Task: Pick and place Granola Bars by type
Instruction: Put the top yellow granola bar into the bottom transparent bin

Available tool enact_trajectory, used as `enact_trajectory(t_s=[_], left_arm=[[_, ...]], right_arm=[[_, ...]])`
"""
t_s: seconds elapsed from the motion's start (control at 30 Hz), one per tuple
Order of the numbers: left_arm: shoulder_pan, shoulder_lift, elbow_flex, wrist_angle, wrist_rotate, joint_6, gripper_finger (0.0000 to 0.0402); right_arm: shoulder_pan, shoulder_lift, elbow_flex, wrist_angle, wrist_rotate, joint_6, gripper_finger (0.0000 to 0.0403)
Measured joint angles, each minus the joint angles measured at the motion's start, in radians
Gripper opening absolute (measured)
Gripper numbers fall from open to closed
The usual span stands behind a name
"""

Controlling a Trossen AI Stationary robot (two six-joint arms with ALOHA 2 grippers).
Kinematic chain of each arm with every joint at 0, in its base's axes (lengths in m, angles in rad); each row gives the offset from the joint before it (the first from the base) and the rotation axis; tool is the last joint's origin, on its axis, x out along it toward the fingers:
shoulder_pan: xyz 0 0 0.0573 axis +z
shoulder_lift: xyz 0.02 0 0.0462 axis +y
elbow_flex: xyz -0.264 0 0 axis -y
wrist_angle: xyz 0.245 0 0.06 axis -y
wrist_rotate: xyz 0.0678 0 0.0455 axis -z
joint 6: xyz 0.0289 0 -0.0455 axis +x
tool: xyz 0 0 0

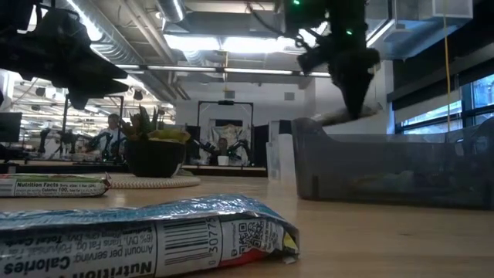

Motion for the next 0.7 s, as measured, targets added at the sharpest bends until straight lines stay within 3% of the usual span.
enact_trajectory(t_s=[0.13,0.27,0.47,0.7], left_arm=[[0.000,0.006,-0.002,0.032,0.034,0.013,0.0157],[0.000,0.046,-0.002,0.192,0.032,0.118,0.0157],[0.000,0.181,0.000,0.406,0.015,0.269,0.0157],[0.000,0.436,0.171,0.308,-0.027,0.312,0.0157]], right_arm=[[-0.036,-0.116,-0.183,0.216,-0.051,-0.122,0.0099],[-0.068,-0.172,-0.312,0.392,-0.061,-0.249,0.0099],[-0.115,-0.175,-0.419,0.468,-0.113,-0.297,0.0099],[-0.131,-0.175,-0.466,0.524,-0.105,-0.321,0.0099]])
